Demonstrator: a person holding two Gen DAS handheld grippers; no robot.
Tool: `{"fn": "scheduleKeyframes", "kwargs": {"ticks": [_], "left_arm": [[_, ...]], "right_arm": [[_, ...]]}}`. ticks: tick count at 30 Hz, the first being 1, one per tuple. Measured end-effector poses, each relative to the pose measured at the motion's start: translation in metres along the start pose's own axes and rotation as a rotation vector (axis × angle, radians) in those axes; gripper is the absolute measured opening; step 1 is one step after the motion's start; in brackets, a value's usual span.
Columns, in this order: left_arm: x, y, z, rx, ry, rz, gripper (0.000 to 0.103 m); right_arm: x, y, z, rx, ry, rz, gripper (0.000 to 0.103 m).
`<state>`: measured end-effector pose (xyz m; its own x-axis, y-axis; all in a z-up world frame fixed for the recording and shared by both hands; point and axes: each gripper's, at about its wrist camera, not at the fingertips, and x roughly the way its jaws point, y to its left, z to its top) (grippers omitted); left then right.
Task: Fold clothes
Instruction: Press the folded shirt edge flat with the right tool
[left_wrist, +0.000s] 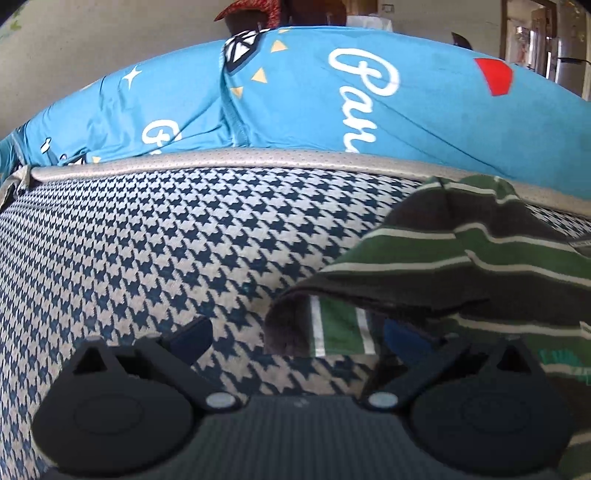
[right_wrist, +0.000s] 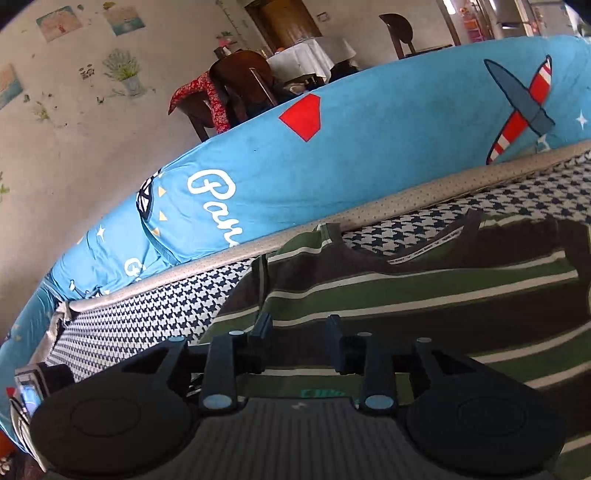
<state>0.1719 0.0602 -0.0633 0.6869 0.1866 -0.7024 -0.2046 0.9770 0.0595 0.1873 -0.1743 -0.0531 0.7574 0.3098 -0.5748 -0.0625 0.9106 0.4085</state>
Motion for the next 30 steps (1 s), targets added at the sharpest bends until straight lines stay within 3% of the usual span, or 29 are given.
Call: {"fn": "scheduleKeyframes", "kwargs": {"ticks": [6,11,19,30], "left_arm": [[-0.013,-0.010,-0.007,0.054,-0.056,-0.090,0.103],[-0.015,-0.027,-0.011,0.146,-0.105,-0.088,0.103],[0.000,-0.043,-0.012,0.223,-0.132,-0.068,0.103],[0.013,-0.046,-0.001,0.235,-0.131,-0.069,0.103]], "right_arm": [[0.006,-0.003,0.007,0.010,-0.008,-0.026,0.033],[0.006,-0.005,0.010,0.004,-0.022,-0.057,0.033],[-0.001,-0.009,0.017,0.042,-0.058,-0.039,0.033],[0.001,-0.007,0.021,0.038,-0.081,-0.034,0.033]]}}
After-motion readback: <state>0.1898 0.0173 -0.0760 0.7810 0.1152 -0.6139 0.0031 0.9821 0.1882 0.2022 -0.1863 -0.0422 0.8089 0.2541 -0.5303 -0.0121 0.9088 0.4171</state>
